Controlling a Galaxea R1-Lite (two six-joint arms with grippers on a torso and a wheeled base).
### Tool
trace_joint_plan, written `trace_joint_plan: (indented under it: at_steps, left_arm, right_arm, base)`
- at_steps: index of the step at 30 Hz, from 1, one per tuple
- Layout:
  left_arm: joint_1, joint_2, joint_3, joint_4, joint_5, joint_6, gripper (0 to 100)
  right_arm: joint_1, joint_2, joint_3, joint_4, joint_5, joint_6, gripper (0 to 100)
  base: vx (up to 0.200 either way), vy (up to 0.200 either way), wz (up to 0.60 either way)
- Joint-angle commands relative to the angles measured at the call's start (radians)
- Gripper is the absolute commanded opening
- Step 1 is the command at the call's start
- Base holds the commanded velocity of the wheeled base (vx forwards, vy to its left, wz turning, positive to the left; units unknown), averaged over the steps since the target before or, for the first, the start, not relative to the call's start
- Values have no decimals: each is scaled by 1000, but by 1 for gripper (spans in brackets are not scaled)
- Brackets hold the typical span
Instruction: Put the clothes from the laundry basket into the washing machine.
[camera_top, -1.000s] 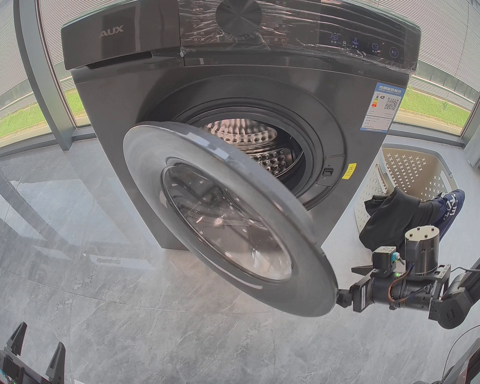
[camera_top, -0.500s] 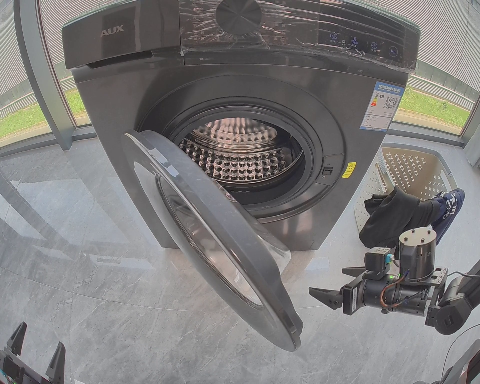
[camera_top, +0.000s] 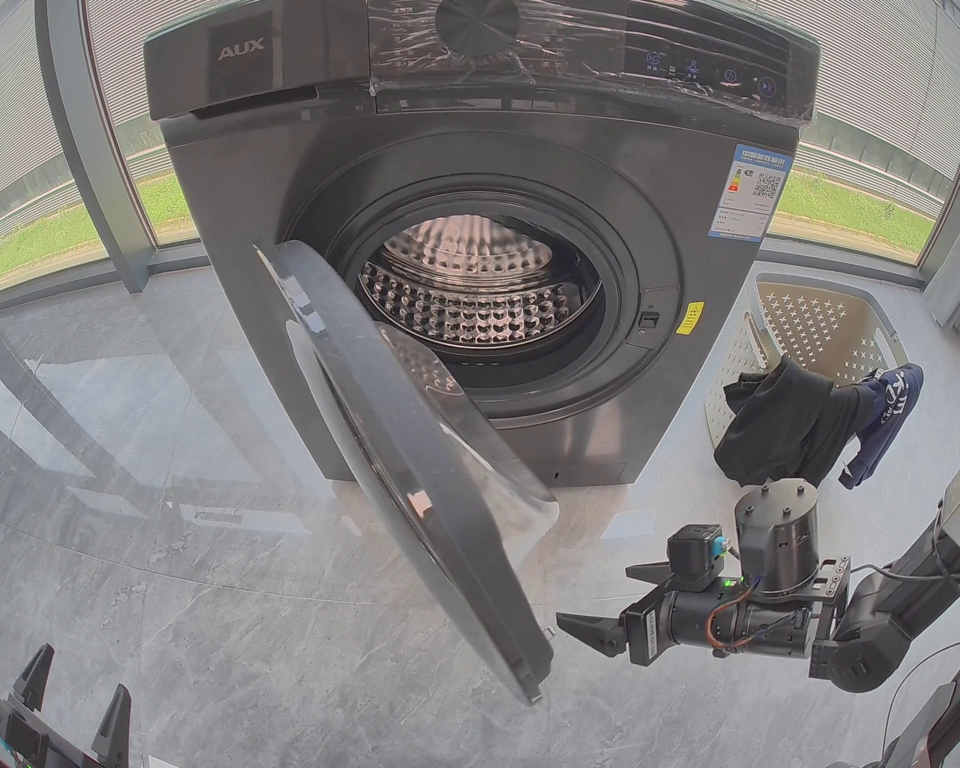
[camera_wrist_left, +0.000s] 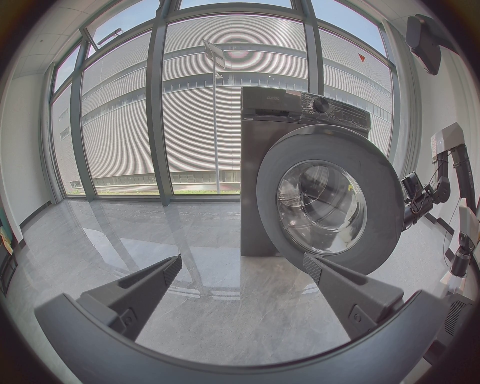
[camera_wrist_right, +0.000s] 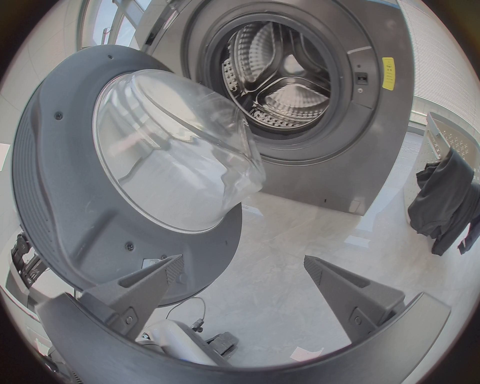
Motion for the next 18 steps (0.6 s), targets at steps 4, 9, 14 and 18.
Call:
trace_joint_plan:
  at_steps: [4,9,14,18]
  left_arm:
    - [0,-13,18,0,0,0,100]
    - [0,-13,18,0,0,0,100]
    - [0,-13,18,0,0,0,100]
    - [0,-13,18,0,0,0,100]
  right_arm:
    - [-3,14,-41,-8,-11,13,100]
    - [-80,78,-159,-4,-65,12,100]
    - [-144,178,-285,-5,-68,12,100]
    - [-146,212,-339,4,-68,10,100]
  base:
    - [0,0,0]
    - [0,0,0]
    - [0,0,0]
    - [0,0,0]
